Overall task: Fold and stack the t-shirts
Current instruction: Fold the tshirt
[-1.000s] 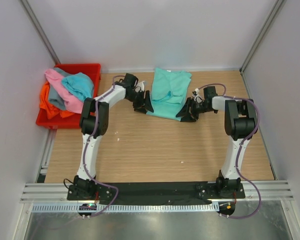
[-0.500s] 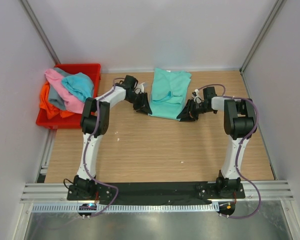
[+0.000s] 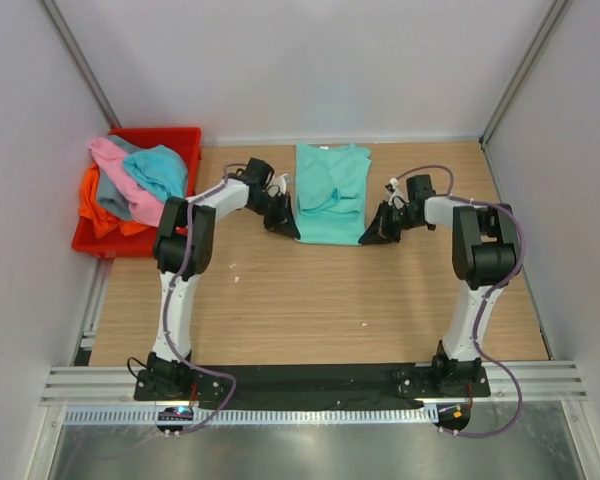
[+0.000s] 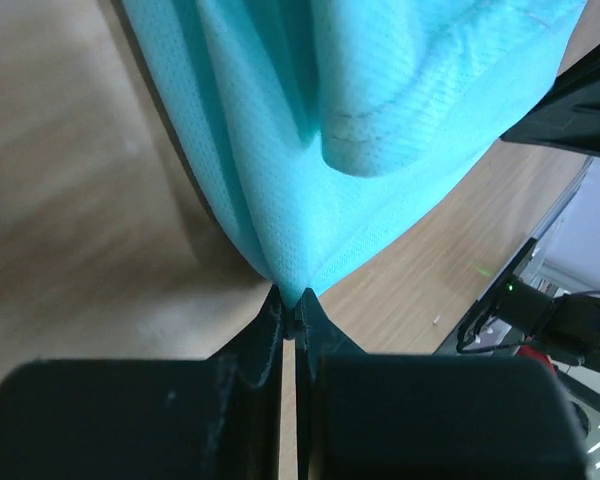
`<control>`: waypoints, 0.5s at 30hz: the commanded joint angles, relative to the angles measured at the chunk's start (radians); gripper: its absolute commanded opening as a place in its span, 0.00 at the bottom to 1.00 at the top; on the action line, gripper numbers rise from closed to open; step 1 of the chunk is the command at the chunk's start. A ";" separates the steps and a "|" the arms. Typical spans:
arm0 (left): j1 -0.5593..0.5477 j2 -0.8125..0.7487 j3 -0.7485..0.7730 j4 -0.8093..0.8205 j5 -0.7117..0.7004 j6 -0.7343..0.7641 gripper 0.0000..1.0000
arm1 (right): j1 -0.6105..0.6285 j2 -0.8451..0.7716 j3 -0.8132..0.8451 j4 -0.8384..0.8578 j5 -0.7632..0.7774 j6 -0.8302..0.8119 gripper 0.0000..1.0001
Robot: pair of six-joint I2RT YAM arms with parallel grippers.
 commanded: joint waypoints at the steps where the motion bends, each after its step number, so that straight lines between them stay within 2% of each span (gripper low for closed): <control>1: 0.000 -0.190 -0.040 -0.039 -0.025 0.034 0.00 | -0.001 -0.151 -0.023 -0.027 0.059 -0.078 0.02; 5: -0.003 -0.334 -0.092 -0.056 -0.020 0.040 0.00 | -0.003 -0.329 -0.015 -0.099 0.037 -0.118 0.01; 9: -0.014 -0.438 -0.088 -0.134 -0.023 0.072 0.00 | -0.001 -0.430 0.026 -0.209 0.007 -0.143 0.01; 15: -0.054 -0.540 -0.163 -0.119 -0.071 0.082 0.00 | -0.001 -0.507 -0.001 -0.217 0.002 -0.138 0.01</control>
